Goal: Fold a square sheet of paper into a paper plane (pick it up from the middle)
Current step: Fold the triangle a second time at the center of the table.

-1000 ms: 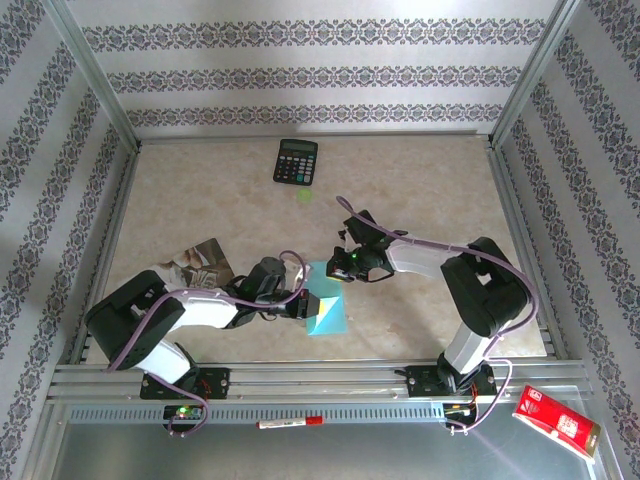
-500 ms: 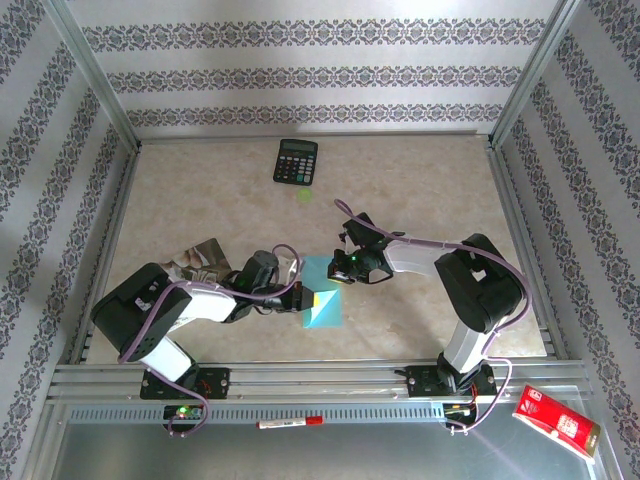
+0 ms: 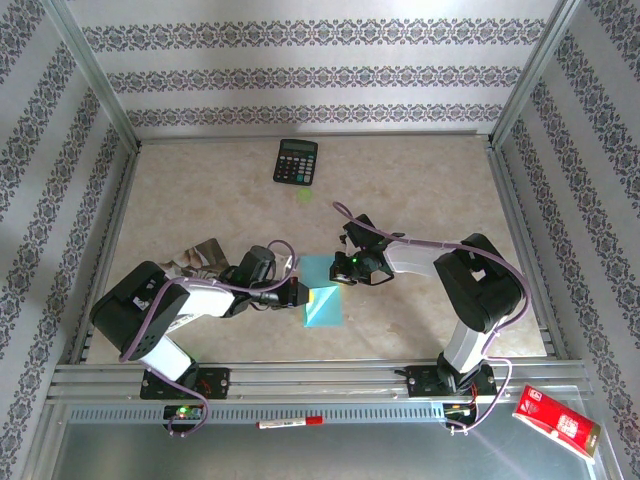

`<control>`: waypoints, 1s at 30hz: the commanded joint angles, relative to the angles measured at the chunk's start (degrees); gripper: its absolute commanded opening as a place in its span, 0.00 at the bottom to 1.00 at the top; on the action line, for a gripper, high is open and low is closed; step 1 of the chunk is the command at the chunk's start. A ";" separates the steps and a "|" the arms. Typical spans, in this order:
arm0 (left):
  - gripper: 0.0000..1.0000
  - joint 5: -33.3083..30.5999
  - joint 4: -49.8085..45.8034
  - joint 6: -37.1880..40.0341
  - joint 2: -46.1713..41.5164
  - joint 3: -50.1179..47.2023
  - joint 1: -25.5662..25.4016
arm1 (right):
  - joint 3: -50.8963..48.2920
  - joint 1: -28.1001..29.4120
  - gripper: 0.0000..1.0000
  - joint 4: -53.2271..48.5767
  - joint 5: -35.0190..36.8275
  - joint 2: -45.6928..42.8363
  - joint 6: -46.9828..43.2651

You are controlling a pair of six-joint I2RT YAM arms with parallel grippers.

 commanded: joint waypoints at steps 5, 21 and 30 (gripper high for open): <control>0.00 0.37 -6.88 3.81 0.75 3.21 1.54 | 0.20 0.06 0.00 -3.41 2.56 2.28 -2.03; 0.00 0.36 -9.92 5.67 2.86 4.87 1.54 | 1.15 0.36 0.00 -3.65 2.26 1.86 -1.77; 0.00 -0.22 -12.41 7.41 3.27 6.39 1.46 | 1.14 0.73 0.00 -3.52 2.23 2.28 -1.70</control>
